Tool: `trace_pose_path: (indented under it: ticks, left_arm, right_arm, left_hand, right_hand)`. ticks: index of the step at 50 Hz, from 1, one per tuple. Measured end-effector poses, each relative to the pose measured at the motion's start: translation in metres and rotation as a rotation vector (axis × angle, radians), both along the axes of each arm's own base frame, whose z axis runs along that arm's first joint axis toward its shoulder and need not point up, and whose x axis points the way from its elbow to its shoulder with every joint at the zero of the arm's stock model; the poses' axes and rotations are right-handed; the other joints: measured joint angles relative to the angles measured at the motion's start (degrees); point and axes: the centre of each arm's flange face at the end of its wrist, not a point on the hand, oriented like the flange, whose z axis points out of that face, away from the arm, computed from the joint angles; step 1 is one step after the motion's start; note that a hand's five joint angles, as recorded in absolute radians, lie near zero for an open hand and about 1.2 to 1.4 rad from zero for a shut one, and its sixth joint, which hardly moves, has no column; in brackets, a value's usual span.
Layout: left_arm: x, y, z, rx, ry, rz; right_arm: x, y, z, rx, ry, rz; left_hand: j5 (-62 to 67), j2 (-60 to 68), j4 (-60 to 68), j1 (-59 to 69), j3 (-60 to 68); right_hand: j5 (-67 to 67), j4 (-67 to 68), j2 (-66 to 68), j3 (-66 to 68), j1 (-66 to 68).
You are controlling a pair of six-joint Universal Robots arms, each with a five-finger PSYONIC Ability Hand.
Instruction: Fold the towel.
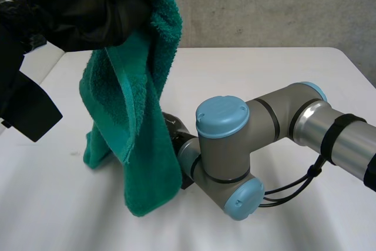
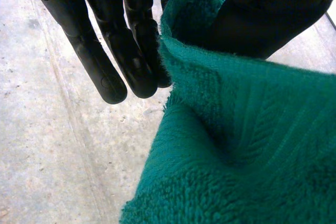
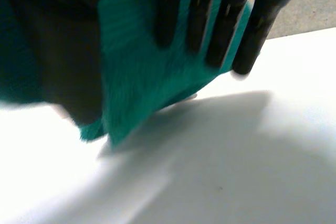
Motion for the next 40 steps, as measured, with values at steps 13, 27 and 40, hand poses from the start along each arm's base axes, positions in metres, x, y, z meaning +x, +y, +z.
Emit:
trace_pose_path:
  ticks: [13, 27, 40]
  left_arm:
    - [0.007, -0.017, -0.004, 0.013, 0.000, 0.080]
    - [0.044, -0.095, -0.053, 0.122, -0.111, 0.322]
    - [0.031, -0.140, -0.165, 0.433, -0.314, 0.229]
  right_arm:
    - [-0.025, -0.023, 0.029, -0.043, 0.016, -0.107]
    - [-0.148, -0.098, 0.134, -0.578, 0.349, -0.374]
    - [-0.166, -0.057, 0.122, -0.651, 0.825, -0.095]
  left_hand:
    - [0.0, 0.0, 0.0, 0.0, 0.0]
    - [0.0, 0.1, 0.2, 0.5, 0.1]
    - [0.0, 0.1, 0.2, 0.5, 0.1]
  right_hand:
    - [29.2, 30.8, 28.9, 29.9, 22.1]
    - [29.6, 30.8, 28.9, 30.5, 22.1]
    - [29.8, 30.8, 28.9, 30.5, 22.1]
